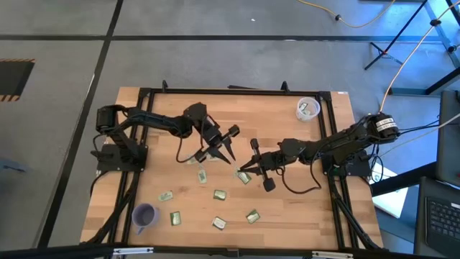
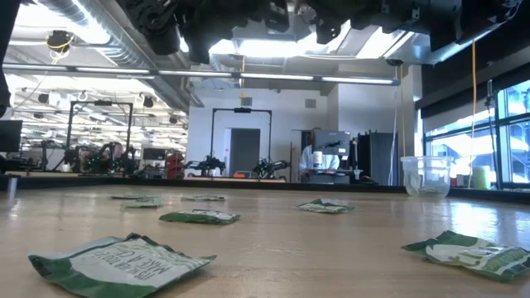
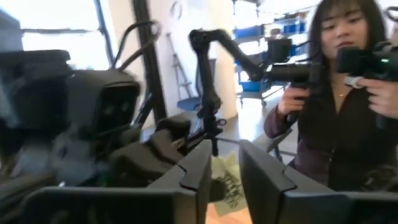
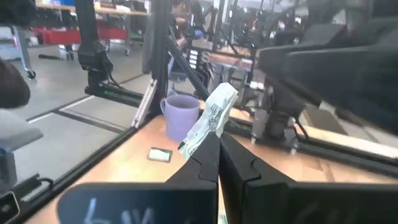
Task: Pick and place Stevia / Truvia into bins
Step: Put the light green stevia packet into the transparent container
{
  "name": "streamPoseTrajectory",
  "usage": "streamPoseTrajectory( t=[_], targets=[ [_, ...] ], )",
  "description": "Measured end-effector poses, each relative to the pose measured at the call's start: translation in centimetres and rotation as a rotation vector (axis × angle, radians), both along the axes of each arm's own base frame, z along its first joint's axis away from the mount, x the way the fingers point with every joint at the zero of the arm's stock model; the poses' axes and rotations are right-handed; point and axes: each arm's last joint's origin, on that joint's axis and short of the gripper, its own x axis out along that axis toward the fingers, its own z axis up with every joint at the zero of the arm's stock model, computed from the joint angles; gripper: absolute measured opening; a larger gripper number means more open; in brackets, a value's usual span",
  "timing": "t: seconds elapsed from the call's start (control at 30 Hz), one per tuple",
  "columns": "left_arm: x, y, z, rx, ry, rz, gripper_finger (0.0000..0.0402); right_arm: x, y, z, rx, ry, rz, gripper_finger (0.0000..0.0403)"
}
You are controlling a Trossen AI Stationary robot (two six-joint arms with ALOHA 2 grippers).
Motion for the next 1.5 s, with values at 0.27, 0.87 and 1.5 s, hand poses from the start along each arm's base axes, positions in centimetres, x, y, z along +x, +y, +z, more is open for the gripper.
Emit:
streamPoseTrajectory(
  t=[0.27, 0.87, 1.5],
  targets=[
    [-1.8, 1.5, -0.8, 0.121, 0.233, 0.225, 0.0106, -3.5, -2.5, 2.0, 0.038, 0.216, -0.466, 0.0001],
    [-3.8, 0.1, -4.7, 0.343, 0.808, 0.777, 0.0098, -13.9, -16.2, 5.8, 0.354, 0.856, -1.551, 0.0000],
    [-4.4, 0.0, -5.3, 0.313, 0.928, 0.783, 0.0097, -13.6, -24.3, -2.1, 0.352, 1.333, -1.654, 0.0006]
  ],
)
